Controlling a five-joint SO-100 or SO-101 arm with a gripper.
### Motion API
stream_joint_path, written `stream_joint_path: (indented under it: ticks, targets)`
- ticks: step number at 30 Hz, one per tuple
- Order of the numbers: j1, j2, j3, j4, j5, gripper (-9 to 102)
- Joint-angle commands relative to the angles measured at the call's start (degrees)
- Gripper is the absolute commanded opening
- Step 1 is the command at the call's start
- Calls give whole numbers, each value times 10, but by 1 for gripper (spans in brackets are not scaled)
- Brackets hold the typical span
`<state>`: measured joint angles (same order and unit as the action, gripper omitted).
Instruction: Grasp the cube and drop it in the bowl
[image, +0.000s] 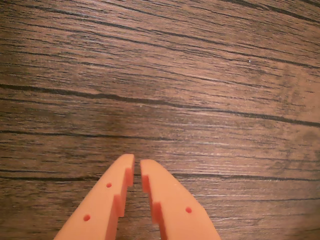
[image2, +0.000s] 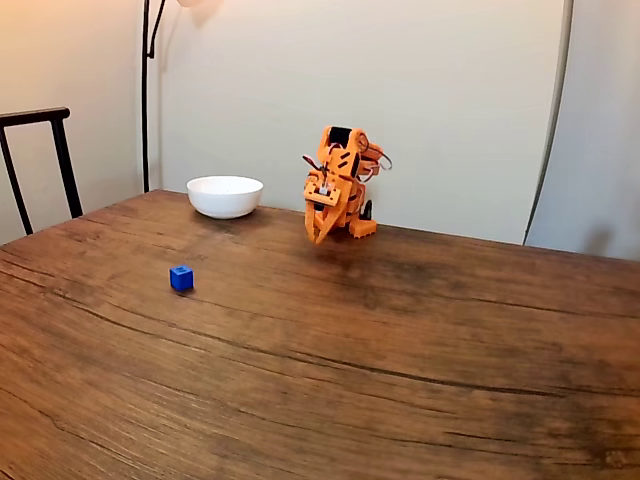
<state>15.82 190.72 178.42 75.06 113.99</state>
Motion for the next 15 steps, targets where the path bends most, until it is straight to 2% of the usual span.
stream_joint_path:
  ticks: [1,15]
  targets:
    - [0,-4,-2,24,4,0]
    - [54,-4,-2,23,4,0]
